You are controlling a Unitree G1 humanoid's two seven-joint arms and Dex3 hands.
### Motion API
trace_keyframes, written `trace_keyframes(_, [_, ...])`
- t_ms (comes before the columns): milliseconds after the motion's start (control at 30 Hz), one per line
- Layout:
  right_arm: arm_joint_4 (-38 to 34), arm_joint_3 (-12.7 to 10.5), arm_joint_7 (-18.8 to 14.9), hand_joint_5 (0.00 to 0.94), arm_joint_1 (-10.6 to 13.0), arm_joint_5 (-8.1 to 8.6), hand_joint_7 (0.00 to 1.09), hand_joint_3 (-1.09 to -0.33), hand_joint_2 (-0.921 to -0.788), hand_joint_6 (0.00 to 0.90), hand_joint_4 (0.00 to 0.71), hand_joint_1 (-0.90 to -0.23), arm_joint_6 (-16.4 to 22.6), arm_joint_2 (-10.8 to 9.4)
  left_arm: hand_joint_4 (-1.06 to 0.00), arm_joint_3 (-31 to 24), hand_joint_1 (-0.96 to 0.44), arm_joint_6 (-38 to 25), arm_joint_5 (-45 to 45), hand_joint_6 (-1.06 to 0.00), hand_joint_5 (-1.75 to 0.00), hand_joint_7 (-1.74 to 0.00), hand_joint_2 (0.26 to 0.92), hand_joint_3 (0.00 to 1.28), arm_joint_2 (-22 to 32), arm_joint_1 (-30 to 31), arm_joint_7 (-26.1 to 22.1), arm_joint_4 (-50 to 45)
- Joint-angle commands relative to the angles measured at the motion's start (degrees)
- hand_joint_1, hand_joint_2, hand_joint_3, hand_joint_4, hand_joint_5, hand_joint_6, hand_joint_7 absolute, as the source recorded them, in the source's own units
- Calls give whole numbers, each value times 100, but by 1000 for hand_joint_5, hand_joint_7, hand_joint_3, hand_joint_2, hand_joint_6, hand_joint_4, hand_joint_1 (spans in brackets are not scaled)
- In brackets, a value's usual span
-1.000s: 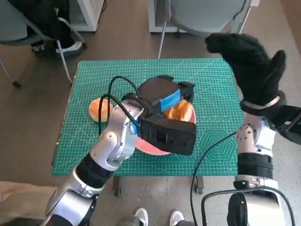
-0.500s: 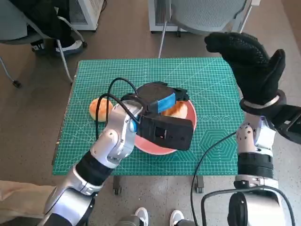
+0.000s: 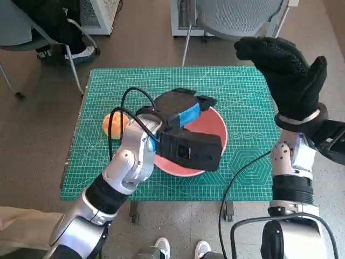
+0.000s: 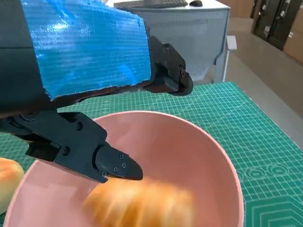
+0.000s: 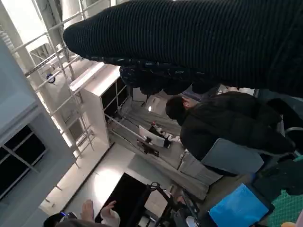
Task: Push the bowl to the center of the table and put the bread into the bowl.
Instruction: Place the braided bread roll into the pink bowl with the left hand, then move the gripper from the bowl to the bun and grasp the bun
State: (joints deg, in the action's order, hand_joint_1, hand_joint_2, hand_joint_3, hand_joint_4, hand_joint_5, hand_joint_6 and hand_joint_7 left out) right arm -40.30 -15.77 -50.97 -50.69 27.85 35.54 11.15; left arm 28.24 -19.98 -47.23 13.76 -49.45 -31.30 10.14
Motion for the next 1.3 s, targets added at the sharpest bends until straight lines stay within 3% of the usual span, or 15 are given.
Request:
trace_keyframes(33, [-24, 6, -34, 10, 78, 13, 2, -784, -921, 407, 361, -674, -70, 16, -150, 9, -240, -50, -45, -332, 0, -42, 852, 28, 40, 41, 60, -46])
trace_keyframes(233, [-14, 7, -50, 10, 76, 33, 2, -780, -921, 407, 366, -675, -100, 10, -136, -31, -229, -121, -26, -325, 0, -38, 852, 21, 64, 52, 40, -86])
trace_keyframes(767, [63, 33, -75, 7, 107, 82, 2, -773, -921, 408, 370, -680, -147, -6, -98, -595, -258, -442, 165, -304, -1, -29, 818, 0, 632, 334, -477, -1446])
trace_keyframes(1000, [108, 34, -76, 6, 118, 106, 1, -772, -921, 405, 371, -679, -170, 7, -126, -1439, -256, -726, 233, -334, -11, -39, 786, 0, 1331, 586, -915, -2774])
trace_keyframes(1300, [121, 37, -89, 3, 131, 110, 0, -772, -921, 405, 369, -674, -161, -1, -150, -1874, -245, -1062, 11, -359, -11, -35, 765, 0, 1666, 929, -943, -3562])
